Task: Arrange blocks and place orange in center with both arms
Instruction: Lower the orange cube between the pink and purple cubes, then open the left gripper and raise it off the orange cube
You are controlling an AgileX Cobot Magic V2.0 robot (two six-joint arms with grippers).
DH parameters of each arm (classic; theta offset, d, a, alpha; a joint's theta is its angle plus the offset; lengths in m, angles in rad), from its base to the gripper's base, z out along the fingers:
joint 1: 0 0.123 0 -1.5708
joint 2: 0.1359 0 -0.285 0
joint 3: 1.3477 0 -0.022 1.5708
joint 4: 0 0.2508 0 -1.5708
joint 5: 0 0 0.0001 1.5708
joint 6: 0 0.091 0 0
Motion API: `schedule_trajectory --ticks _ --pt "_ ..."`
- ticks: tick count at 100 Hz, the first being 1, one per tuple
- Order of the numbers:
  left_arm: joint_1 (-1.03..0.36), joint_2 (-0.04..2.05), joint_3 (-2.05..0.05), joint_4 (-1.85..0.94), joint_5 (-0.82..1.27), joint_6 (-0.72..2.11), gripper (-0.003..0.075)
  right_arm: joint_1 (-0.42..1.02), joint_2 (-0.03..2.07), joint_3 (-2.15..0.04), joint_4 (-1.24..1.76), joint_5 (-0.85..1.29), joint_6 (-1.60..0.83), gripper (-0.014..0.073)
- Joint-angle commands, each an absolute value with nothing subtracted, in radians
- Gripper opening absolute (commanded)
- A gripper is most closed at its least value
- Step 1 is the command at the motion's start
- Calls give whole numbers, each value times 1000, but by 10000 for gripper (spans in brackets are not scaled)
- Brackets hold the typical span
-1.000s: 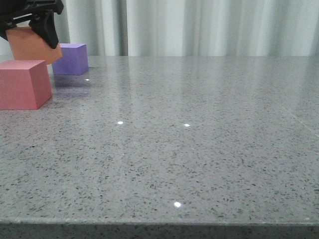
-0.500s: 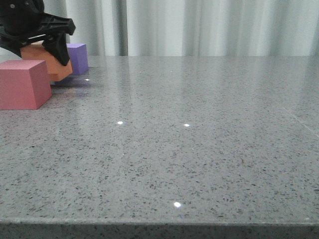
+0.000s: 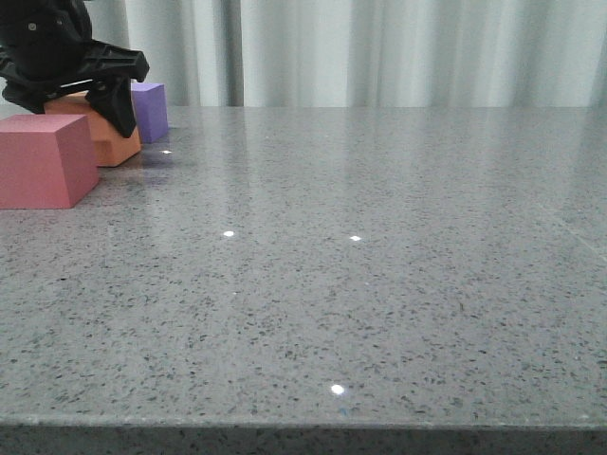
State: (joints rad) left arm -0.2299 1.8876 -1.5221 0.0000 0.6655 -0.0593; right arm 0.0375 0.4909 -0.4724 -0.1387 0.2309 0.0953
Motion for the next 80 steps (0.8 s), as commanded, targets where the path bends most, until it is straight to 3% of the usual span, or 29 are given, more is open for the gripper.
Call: schedule_trajectory --ticks 1,16,40,80 --pt "-236 1849 -1549 -6 634 -59 405 33 492 -501 -148 159 90 -69" --pt "-236 1861 -1549 -6 641 -59 435 33 492 -501 -148 159 90 -69" --pt "-236 1852 -1553 -6 645 -59 685 33 492 -501 -148 159 90 -69" --pt "-236 1677 -1553 0 641 -59 678 33 492 -501 -148 159 90 -69"
